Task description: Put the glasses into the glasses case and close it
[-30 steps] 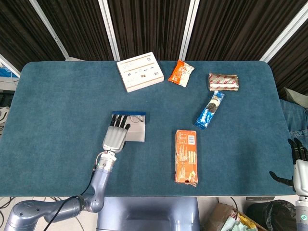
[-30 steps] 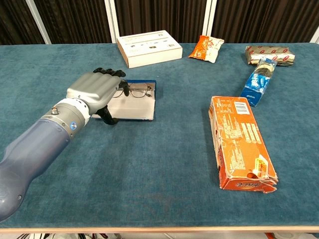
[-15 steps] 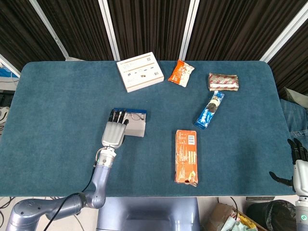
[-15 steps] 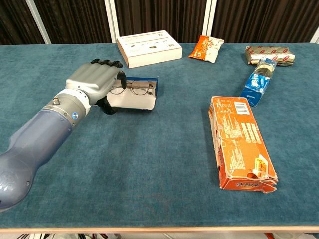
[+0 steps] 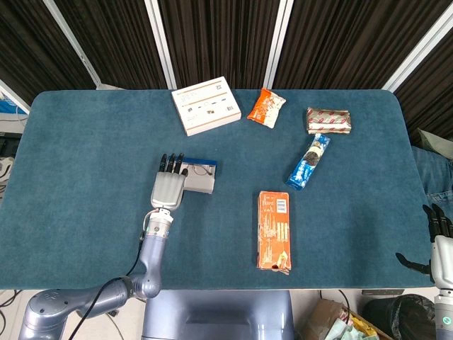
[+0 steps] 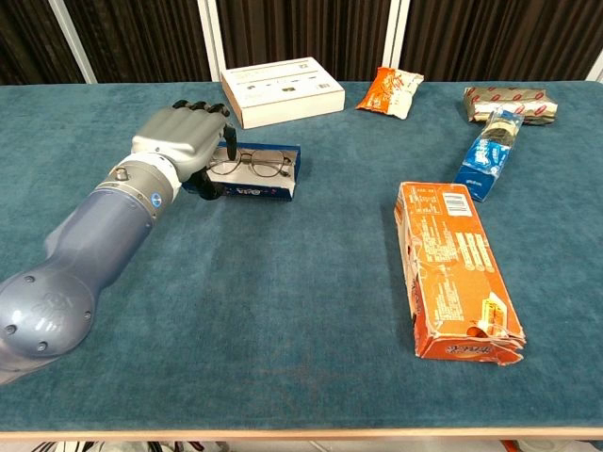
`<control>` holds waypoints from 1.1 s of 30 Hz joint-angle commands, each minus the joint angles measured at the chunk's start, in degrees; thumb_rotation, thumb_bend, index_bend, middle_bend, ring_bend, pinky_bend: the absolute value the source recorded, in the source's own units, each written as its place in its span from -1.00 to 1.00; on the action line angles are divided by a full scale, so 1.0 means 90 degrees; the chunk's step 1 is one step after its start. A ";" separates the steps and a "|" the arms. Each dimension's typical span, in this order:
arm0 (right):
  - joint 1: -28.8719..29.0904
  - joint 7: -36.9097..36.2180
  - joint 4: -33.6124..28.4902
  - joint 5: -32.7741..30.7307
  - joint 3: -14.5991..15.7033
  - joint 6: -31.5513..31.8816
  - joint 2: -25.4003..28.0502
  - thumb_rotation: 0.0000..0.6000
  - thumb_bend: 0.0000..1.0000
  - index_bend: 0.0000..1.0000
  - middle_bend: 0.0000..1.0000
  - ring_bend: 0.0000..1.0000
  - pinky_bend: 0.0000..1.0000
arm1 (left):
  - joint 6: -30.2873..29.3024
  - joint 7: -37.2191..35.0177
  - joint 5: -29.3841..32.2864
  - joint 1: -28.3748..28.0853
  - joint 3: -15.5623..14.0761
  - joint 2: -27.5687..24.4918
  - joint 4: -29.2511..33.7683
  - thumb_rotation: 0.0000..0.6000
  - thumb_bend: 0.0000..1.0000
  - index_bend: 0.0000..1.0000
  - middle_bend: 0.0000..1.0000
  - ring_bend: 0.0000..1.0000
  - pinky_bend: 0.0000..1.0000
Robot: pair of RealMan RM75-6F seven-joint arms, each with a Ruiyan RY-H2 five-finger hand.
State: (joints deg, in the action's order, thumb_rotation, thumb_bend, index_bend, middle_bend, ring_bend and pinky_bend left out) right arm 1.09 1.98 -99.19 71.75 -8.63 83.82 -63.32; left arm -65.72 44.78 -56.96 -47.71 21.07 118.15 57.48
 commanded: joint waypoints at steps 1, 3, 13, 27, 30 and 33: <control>0.0000 -0.0002 0.0000 0.0003 0.0001 -0.0001 0.0001 1.00 -0.62 -0.86 -0.99 -0.76 -0.68 | 0.0012 0.0007 0.0035 -0.0093 0.0077 0.0074 -0.0140 1.00 -0.38 -0.23 -0.88 -1.00 -0.96; -0.0002 -0.0004 0.0000 0.0004 0.0003 -0.0001 0.0001 1.00 -0.62 -0.86 -0.99 -0.76 -0.68 | 0.0018 0.0005 0.0054 -0.0135 0.0114 0.0107 -0.0210 1.00 -0.38 -0.22 -0.88 -1.00 -0.96; 0.0000 -0.0005 -0.0005 -0.0014 -0.0004 -0.0006 0.0004 1.00 -0.62 -0.86 -0.99 -0.76 -0.68 | 0.0083 0.0118 0.0165 -0.0233 0.0109 0.0241 -0.0442 1.00 -0.33 -0.08 -0.87 -1.00 -0.96; 0.0009 -0.0006 -0.0009 -0.0017 -0.0002 -0.0025 0.0005 1.00 -0.62 -0.86 -0.99 -0.76 -0.68 | 0.0078 0.0098 0.0281 0.0066 -0.0085 -0.0008 -0.0100 1.00 -0.28 0.04 -0.83 -1.00 -0.96; 0.0012 0.0006 -0.0008 -0.0016 -0.0003 -0.0023 -0.0002 1.00 -0.62 -0.86 -0.99 -0.76 -0.68 | 0.0095 0.0062 0.0290 0.0074 -0.0078 -0.0053 -0.0072 1.00 -0.28 0.06 -0.82 -1.00 -0.96; 0.0015 0.0013 -0.0010 -0.0027 -0.0004 -0.0030 -0.0006 1.00 -0.62 -0.86 -0.99 -0.76 -0.68 | 0.0068 0.0065 0.0247 0.0063 -0.0100 -0.0076 -0.0059 1.00 -0.28 0.07 -0.81 -1.00 -0.96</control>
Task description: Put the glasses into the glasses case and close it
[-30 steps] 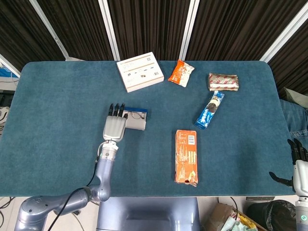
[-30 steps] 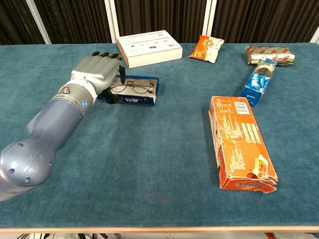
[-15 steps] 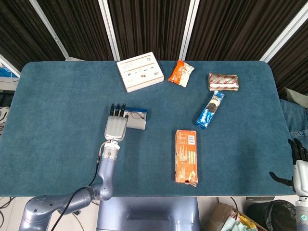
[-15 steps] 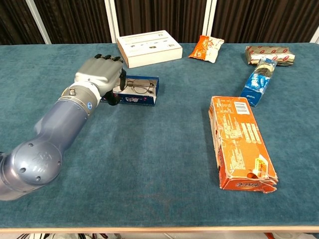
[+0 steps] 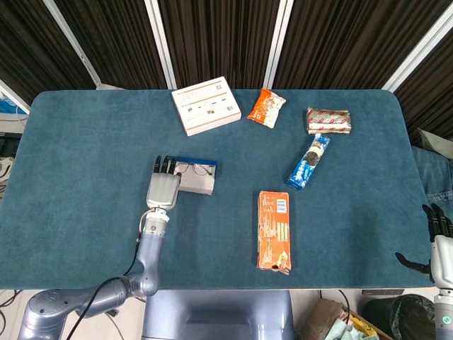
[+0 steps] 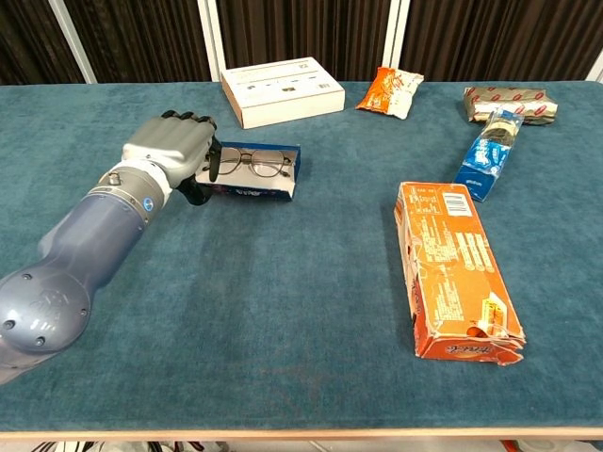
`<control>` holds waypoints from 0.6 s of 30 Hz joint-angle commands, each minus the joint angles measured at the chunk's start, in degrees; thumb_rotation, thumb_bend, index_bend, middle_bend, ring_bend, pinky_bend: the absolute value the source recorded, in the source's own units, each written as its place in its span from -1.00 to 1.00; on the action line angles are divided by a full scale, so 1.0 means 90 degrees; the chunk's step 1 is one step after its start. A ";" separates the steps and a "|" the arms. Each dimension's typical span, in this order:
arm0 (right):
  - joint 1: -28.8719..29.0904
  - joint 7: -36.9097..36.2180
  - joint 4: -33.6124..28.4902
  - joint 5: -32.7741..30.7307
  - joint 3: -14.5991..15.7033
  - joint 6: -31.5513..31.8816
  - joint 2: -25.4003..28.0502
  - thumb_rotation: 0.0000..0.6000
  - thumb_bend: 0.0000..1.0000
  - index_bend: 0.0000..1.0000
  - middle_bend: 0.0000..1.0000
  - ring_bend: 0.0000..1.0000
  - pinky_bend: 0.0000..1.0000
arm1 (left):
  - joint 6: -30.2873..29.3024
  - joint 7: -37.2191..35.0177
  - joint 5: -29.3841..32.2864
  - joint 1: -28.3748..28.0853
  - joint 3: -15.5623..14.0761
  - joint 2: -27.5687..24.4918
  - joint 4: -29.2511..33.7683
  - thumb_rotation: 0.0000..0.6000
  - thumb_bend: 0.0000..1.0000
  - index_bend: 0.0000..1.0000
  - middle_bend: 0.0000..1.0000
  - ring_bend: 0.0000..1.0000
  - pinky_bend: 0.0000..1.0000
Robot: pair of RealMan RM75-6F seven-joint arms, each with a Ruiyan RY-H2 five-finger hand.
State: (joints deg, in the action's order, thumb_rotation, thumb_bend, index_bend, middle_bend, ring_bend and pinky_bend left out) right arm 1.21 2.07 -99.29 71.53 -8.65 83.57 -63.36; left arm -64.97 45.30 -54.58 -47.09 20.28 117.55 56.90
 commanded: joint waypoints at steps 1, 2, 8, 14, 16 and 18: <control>0.0004 0.0004 0.0000 -0.0007 -0.0003 -0.0004 -0.0004 1.00 -0.62 -0.86 -0.99 -0.76 -0.68 | -0.0019 0.0014 -0.0018 -0.0007 -0.0017 -0.0011 0.0011 1.00 -0.28 0.08 -0.81 -1.00 -0.96; 0.0005 0.0005 0.0000 -0.0010 -0.0004 -0.0007 -0.0004 1.00 -0.62 -0.86 -0.99 -0.76 -0.68 | -0.0018 0.0020 -0.0012 -0.0007 -0.0019 -0.0012 0.0015 1.00 -0.27 0.09 -0.80 -1.00 -0.96; 0.0007 -0.0003 -0.0002 -0.0024 -0.0008 -0.0015 -0.0001 1.00 -0.62 -0.86 -0.99 -0.76 -0.68 | -0.0038 0.0104 0.0025 0.0000 -0.0046 -0.0029 0.0068 1.00 -0.17 0.14 -0.77 -1.00 -0.96; 0.0009 -0.0019 -0.0005 -0.0021 -0.0010 -0.0018 0.0003 1.00 -0.62 -0.86 -0.97 -0.76 -0.68 | -0.0073 0.0240 0.0109 0.0056 -0.0080 -0.0092 0.0238 1.00 -0.09 0.16 -0.76 -1.00 -0.96; 0.0010 -0.0020 0.0000 -0.0011 -0.0013 -0.0008 -0.0002 1.00 -0.62 -0.86 -0.97 -0.76 -0.68 | -0.0104 0.0261 0.0130 0.0101 -0.0099 -0.0145 0.0364 1.00 -0.09 0.16 -0.76 -1.00 -0.96; 0.0011 -0.0017 0.0009 -0.0004 -0.0011 -0.0005 -0.0006 1.00 -0.62 -0.86 -0.97 -0.76 -0.68 | -0.0163 0.0300 0.0106 0.0151 -0.0149 -0.0225 0.0512 1.00 -0.09 0.16 -0.76 -1.00 -0.96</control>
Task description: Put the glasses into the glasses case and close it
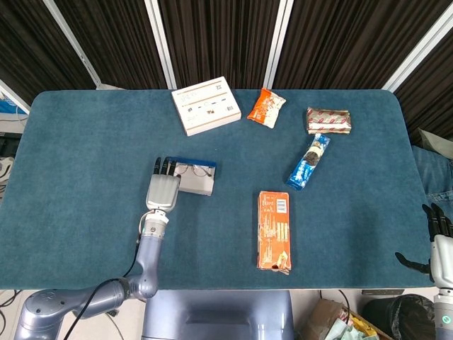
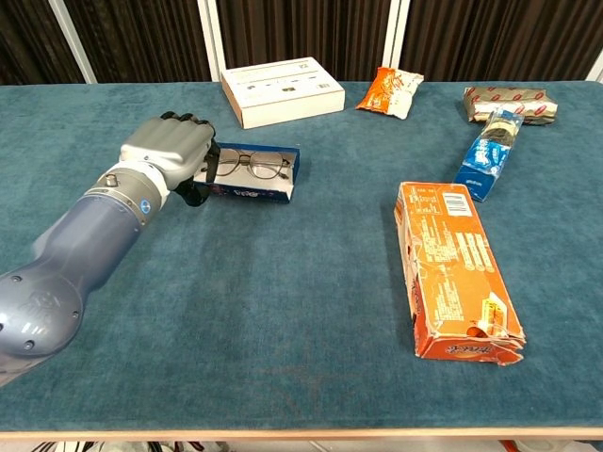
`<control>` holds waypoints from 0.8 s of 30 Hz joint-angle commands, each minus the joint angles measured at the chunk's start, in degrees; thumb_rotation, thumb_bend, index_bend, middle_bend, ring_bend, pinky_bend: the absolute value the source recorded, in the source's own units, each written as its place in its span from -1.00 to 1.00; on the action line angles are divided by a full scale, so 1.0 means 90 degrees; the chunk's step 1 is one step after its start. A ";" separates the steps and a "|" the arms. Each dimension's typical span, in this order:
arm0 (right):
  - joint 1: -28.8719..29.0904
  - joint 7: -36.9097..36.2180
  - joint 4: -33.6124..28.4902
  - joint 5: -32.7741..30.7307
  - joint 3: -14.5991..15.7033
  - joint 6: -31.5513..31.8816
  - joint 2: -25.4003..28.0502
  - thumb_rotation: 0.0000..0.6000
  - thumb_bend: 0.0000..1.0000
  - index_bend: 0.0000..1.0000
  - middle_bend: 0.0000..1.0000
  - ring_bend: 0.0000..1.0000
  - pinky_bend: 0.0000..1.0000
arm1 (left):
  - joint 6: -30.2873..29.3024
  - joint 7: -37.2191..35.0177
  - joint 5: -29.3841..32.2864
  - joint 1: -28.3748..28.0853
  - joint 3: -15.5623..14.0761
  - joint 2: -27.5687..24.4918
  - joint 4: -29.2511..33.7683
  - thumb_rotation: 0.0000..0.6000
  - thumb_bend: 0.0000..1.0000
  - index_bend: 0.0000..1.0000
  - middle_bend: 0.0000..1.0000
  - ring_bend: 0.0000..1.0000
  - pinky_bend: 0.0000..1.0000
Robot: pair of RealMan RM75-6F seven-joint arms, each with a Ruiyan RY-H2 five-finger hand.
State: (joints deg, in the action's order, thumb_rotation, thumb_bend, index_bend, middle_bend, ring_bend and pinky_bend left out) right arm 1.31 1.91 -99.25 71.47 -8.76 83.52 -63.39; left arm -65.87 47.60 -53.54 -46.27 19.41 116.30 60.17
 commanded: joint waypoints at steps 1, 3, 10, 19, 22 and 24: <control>0.0001 -0.0004 0.0004 -0.0006 -0.0002 -0.0002 -0.0004 1.00 -0.62 -0.86 -0.97 -0.76 -0.68 | -0.0102 0.0066 -0.0020 0.0094 -0.0079 -0.0137 0.0244 1.00 -0.09 0.16 -0.76 -1.00 -0.96; 0.0002 -0.0008 0.0007 -0.0013 -0.0008 -0.0002 -0.0002 1.00 -0.62 -0.86 -0.97 -0.76 -0.68 | -0.0190 0.0092 -0.0034 0.0168 -0.0122 -0.0233 0.0432 1.00 -0.09 0.16 -0.76 -1.00 -0.97; 0.0008 0.0003 0.0016 0.0003 -0.0006 0.0003 -0.0009 1.00 -0.62 -0.85 -0.97 -0.76 -0.68 | -0.0385 0.0224 0.0029 0.0502 -0.0359 -0.0648 0.1137 1.00 -0.09 0.16 -0.76 -1.00 -0.97; 0.0005 0.0002 0.0025 0.0006 -0.0011 0.0018 -0.0013 1.00 -0.62 -0.86 -0.97 -0.76 -0.68 | -0.0423 0.0255 0.0226 0.0859 -0.0626 -0.1224 0.2100 1.00 -0.09 0.16 -0.76 -1.00 -0.97; 0.0005 0.0009 0.0027 0.0022 -0.0005 0.0026 -0.0022 1.00 -0.62 -0.86 -0.97 -0.76 -0.68 | -0.0459 0.0237 0.0225 0.0954 -0.0725 -0.1414 0.2408 1.00 -0.09 0.16 -0.76 -1.00 -0.97; 0.0003 0.0007 0.0025 0.0016 -0.0006 0.0027 -0.0022 1.00 -0.62 -0.86 -0.97 -0.76 -0.68 | -0.0497 0.0227 0.0189 0.1012 -0.0804 -0.1533 0.2599 1.00 -0.09 0.16 -0.76 -1.00 -0.97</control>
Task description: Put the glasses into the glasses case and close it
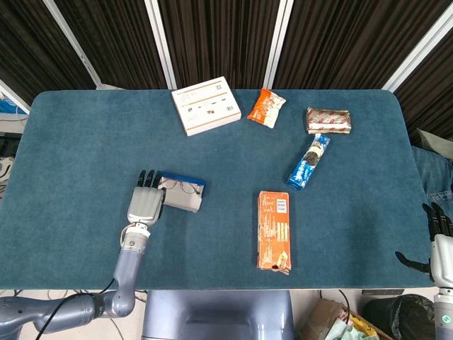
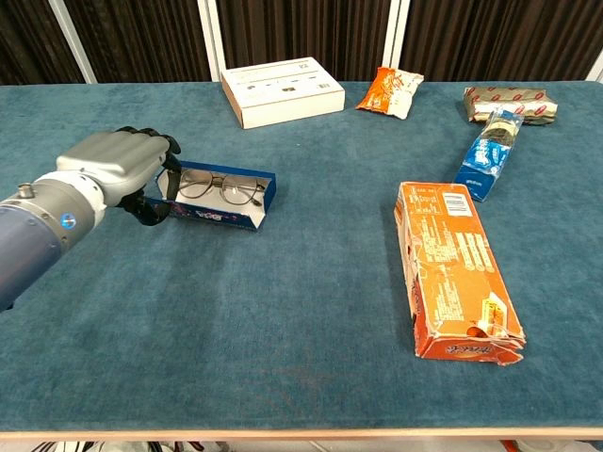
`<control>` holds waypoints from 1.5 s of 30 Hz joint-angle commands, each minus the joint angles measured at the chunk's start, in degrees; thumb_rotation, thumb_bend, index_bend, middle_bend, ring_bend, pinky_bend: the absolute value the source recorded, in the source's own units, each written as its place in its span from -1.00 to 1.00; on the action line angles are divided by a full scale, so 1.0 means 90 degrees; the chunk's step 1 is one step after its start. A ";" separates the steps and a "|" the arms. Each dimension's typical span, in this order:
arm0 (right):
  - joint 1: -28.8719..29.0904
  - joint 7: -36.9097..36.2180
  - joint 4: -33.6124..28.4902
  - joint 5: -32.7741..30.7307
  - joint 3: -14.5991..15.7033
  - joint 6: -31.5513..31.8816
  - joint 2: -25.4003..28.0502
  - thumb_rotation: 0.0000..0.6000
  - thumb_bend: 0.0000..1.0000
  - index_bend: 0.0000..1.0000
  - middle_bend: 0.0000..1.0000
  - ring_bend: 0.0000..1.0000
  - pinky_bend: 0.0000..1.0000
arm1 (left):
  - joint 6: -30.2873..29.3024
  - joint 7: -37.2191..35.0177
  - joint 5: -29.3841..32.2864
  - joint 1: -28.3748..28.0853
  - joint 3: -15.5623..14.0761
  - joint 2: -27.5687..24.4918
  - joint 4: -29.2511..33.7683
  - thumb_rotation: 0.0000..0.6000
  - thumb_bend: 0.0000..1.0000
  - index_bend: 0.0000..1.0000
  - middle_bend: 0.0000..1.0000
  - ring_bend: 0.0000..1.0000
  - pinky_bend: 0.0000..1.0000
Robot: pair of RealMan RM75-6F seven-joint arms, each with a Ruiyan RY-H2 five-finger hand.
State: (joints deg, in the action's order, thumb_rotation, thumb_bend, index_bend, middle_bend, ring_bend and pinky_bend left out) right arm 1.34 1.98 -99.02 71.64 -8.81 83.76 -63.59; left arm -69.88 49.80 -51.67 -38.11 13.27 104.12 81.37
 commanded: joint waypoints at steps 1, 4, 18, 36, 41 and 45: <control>-0.0001 -0.0001 -0.0001 -0.0005 -0.0003 0.0001 0.0000 1.00 -0.62 -0.86 -0.97 -0.76 -0.68 | -0.0082 -0.0023 -0.0050 0.0141 -0.0175 -0.0248 0.0345 1.00 -0.09 0.16 -0.76 -1.00 -0.97; -0.0001 -0.0003 -0.0002 -0.0008 -0.0004 0.0000 0.0002 1.00 -0.62 -0.86 -0.97 -0.76 -0.68 | -0.0141 -0.0033 -0.0116 0.0239 -0.0337 -0.0404 0.0540 1.00 -0.09 0.16 -0.76 -1.00 -0.97; 0.0003 0.0022 -0.0004 -0.0015 0.0002 -0.0008 -0.0011 1.00 -0.62 -0.85 -0.97 -0.76 -0.68 | -0.0243 -0.0039 -0.0293 0.0173 -0.0313 -0.0539 0.0941 1.00 -0.09 0.16 -0.76 -1.00 -0.98; 0.0001 0.0019 -0.0031 -0.0051 0.0000 -0.0029 0.0002 1.00 -0.62 -0.85 -0.97 -0.76 -0.68 | 0.0154 0.0301 0.0907 -0.0466 0.0448 -0.0301 0.0546 1.00 -0.09 0.16 -0.76 -1.00 -0.98; 0.0001 0.0022 -0.0034 -0.0045 0.0005 -0.0029 -0.0003 1.00 -0.62 -0.85 -0.97 -0.76 -0.68 | 0.0186 0.0211 0.0946 -0.0583 0.0496 -0.0258 0.0503 1.00 -0.09 0.16 -0.76 -1.00 -0.98; 0.0002 0.0020 -0.0033 -0.0044 0.0006 -0.0033 -0.0001 1.00 -0.62 -0.85 -0.97 -0.76 -0.68 | 0.0168 0.0168 0.1011 -0.0677 0.0578 -0.0194 0.0408 1.00 -0.09 0.17 -0.76 -1.00 -0.98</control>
State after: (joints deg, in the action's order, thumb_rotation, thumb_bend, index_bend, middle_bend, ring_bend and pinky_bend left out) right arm 1.37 2.16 -99.32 71.25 -8.76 83.46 -63.61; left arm -68.34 51.49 -42.73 -44.01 18.27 102.21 85.22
